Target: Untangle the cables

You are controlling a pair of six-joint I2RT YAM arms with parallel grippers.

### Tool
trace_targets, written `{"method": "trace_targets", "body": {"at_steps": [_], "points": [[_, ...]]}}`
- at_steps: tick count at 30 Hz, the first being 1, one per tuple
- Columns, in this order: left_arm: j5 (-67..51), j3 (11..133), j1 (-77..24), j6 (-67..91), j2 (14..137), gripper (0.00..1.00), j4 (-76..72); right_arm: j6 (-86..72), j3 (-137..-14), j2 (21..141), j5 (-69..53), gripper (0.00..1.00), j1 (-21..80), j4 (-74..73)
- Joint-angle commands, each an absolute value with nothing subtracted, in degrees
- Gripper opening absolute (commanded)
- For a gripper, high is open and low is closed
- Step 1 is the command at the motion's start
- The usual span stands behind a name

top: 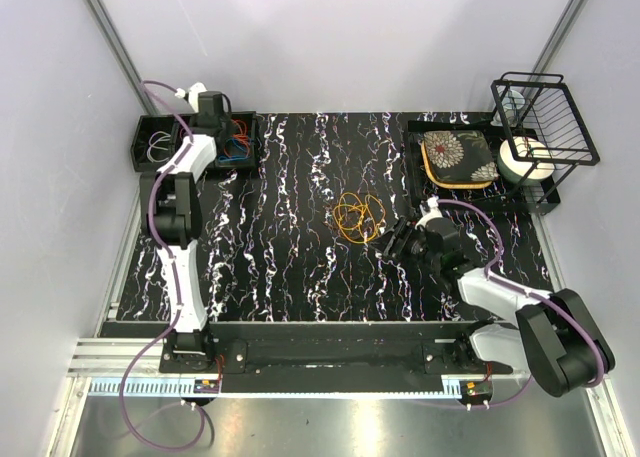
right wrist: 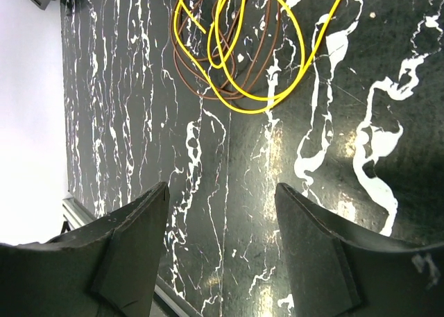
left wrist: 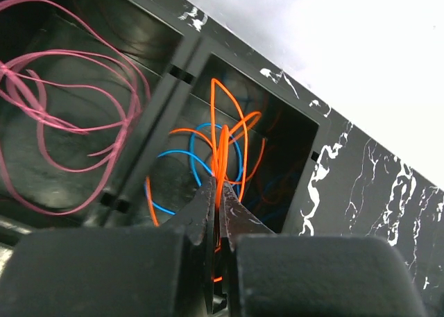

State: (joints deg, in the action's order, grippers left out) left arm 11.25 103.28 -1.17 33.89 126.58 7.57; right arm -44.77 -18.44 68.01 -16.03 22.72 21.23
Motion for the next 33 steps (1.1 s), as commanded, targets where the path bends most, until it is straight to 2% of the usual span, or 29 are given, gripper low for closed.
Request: {"method": "trace_targets", "body": {"at_steps": [1, 4, 5, 8, 9, 14, 15, 18, 19, 27, 33], "points": [[12.9, 108.3, -2.1, 32.3, 129.0, 0.00, 4.5, -44.2, -21.3, 69.5, -17.6, 0.69, 22.2, 23.2], [12.8, 109.2, -2.3, 31.4, 129.9, 0.15, 5.5, -44.2, -21.8, 70.6, -18.1, 0.68, 22.2, 23.2], [13.3, 109.1, -2.3, 31.2, 129.9, 0.24, 5.7, -44.2, -21.9, 70.8, -18.2, 0.68, 22.2, 23.2], [15.3, 106.8, -2.2, 31.0, 128.1, 0.35, 4.5, -44.3, -22.0, 70.9, -18.4, 0.68, 22.1, 23.3], [15.6, 105.9, -2.3, 30.5, 127.5, 0.42, 4.0, -44.3, -21.9, 70.9, -18.4, 0.68, 22.1, 23.4], [17.5, 102.7, -3.5, 28.9, 123.4, 0.65, 3.0, -44.3, -22.0, 71.5, -18.9, 0.68, 22.1, 23.8], [17.9, 102.1, -3.8, 28.2, 122.5, 0.73, 2.9, -44.3, -22.1, 71.7, -19.1, 0.68, 22.1, 23.8], [19.2, 101.2, -5.1, 26.4, 119.1, 0.84, 3.4, -44.1, -22.6, 72.3, -19.3, 0.68, 22.1, 23.8], [19.5, 101.3, -5.4, 25.9, 117.4, 0.99, 3.9, -43.9, -22.6, 72.4, -19.4, 0.67, 22.1, 23.8], [21.5, 100.0, -10.5, 24.9, 106.2, 0.99, 12.6, -43.8, -22.7, 72.8, -19.9, 0.67, 22.1, 24.3], [23.3, 90.8, -16.0, 25.2, 95.2, 0.99, 18.7, -43.9, -22.2, 72.6, -20.4, 0.67, 22.1, 25.1]]}}
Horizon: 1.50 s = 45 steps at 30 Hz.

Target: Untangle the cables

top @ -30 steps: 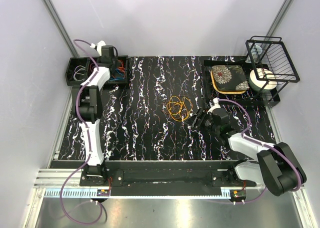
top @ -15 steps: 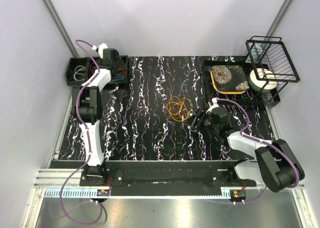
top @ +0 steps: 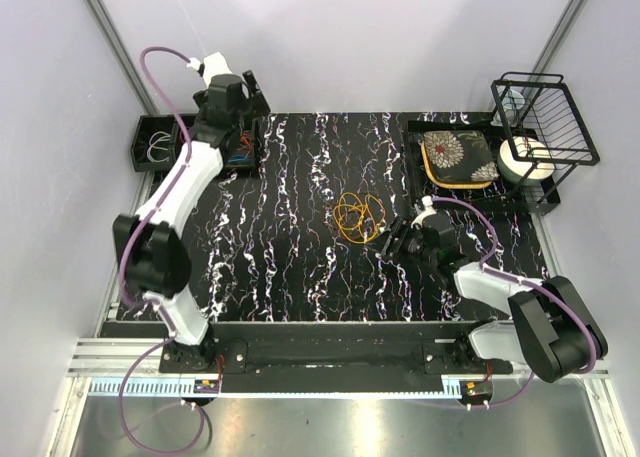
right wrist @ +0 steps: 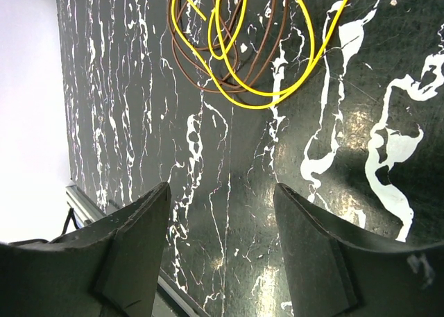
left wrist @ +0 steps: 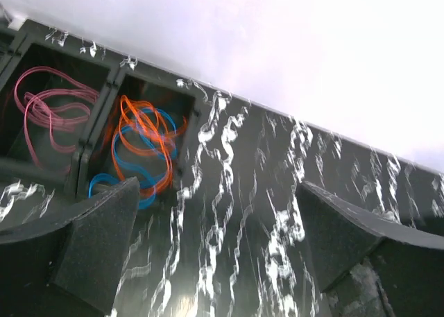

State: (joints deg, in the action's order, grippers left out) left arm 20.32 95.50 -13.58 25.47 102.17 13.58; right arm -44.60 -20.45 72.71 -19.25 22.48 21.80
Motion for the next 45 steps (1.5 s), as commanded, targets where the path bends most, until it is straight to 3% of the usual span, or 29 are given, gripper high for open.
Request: {"method": "trace_targets", "body": {"at_steps": [1, 9, 19, 31, 39, 45], "points": [[22.8, 88.0, -16.6, 25.9, 93.9, 0.99, 20.3, -43.9, -22.1, 72.4, -20.4, 0.67, 22.1, 25.5], [20.6, 70.1, -33.7, 32.6, 80.4, 0.99, 23.8, -44.6, -20.6, 70.5, -19.7, 0.68, 22.1, 25.8], [23.9, 54.7, -51.7, 39.9, 77.1, 0.98, 22.1, -45.6, -18.1, 66.1, -17.8, 0.70, 22.1, 25.6], [22.2, 51.1, -53.4, 40.2, 84.6, 0.83, 11.5, -46.1, -16.9, 64.0, -16.7, 0.70, 22.0, 25.4], [24.5, 56.7, -53.0, 38.2, 94.1, 0.75, 7.9, -45.9, -17.8, 66.4, -17.6, 0.70, 22.1, 25.8], [21.3, 58.6, -49.6, 37.6, 99.0, 0.63, 4.7, -45.9, -18.4, 67.5, -17.7, 0.70, 22.1, 26.0]]}}
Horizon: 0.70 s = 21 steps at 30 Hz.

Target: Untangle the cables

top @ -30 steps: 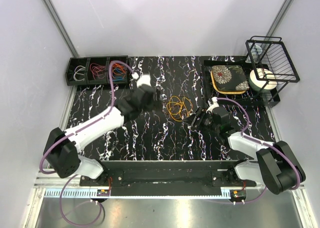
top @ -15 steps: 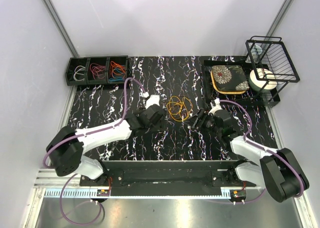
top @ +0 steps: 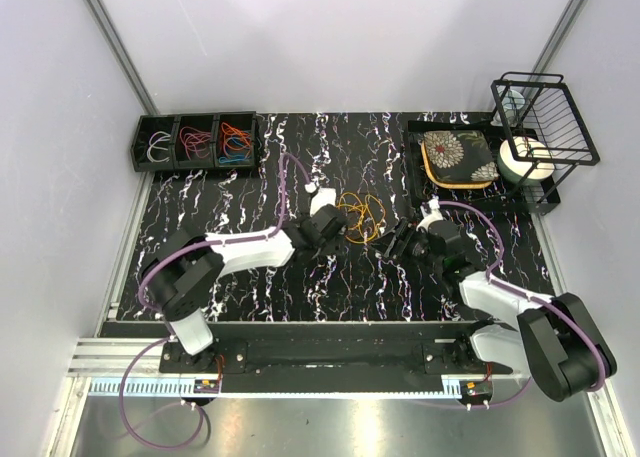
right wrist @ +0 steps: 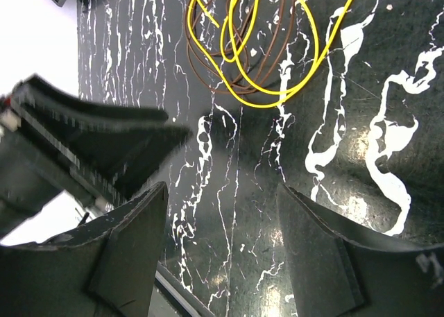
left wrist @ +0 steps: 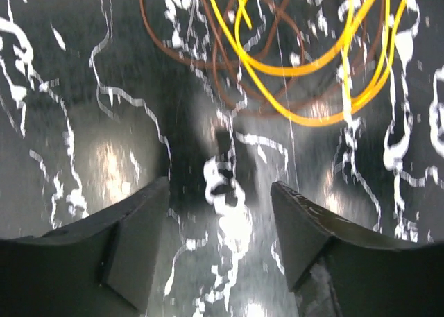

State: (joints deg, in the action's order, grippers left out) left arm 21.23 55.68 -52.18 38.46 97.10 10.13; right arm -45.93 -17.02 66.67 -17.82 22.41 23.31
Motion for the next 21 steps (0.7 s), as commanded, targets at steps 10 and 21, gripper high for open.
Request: {"method": "trace_targets", "body": {"at_steps": [10, 21], "points": [[14.4, 58.1, -46.1, 35.2, 101.8, 0.53, -1.7, -46.0, -19.5, 69.9, -17.9, 0.70, 22.1, 26.1], [11.6, 57.0, -44.7, 34.7, 102.8, 0.51, -6.0, -46.0, -20.0, 70.8, -18.0, 0.70, 22.1, 26.0]]}}
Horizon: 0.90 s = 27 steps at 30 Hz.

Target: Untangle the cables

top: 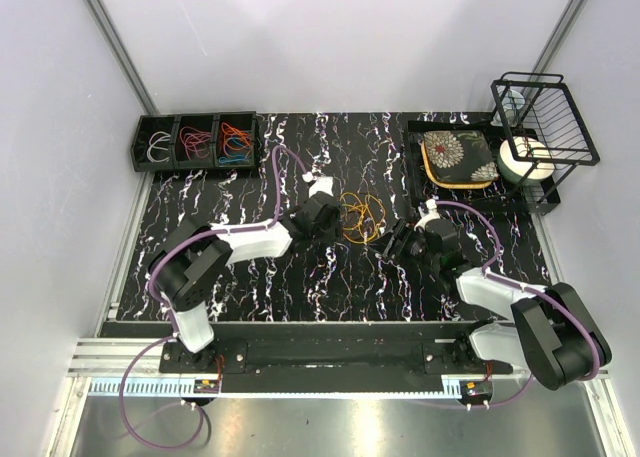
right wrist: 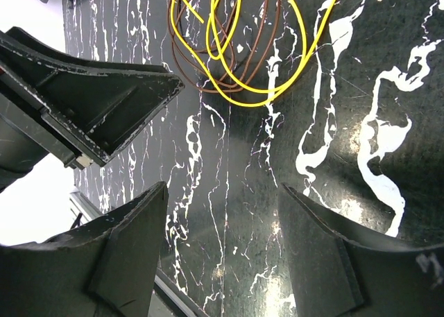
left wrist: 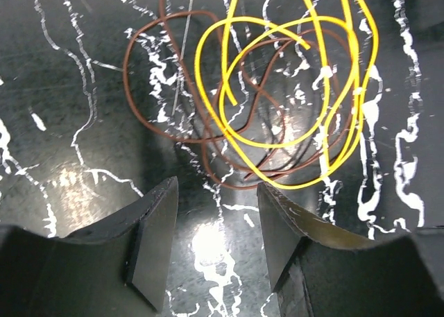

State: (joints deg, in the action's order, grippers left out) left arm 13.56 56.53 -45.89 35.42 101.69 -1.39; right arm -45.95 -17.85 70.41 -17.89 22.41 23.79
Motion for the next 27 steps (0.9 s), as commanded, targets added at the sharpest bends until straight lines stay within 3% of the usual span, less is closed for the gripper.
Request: {"method": "trace_targets", "body": {"at_steps": [1, 4, 8, 27], "points": [[11.1, 57.5, -44.6, 34.8, 103.2, 0.50, -6.1, -46.1, -20.0, 70.8, -18.0, 0.70, 22.1, 26.0], [9.7, 58.4, -43.8, 34.9, 104.5, 0.42, -6.0, -46.0, -20.0, 70.8, -18.0, 0.70, 22.1, 26.0], [9.3, 58.5, -42.7, 35.4, 104.9, 0.38, -6.2, -46.0, -20.0, 70.9, -18.1, 0.70, 22.1, 26.0], [6.9, 57.1, -42.5, 34.5, 104.9, 0.39, -10.3, -46.0, -20.0, 71.2, -18.5, 0.70, 22.1, 26.3]]}}
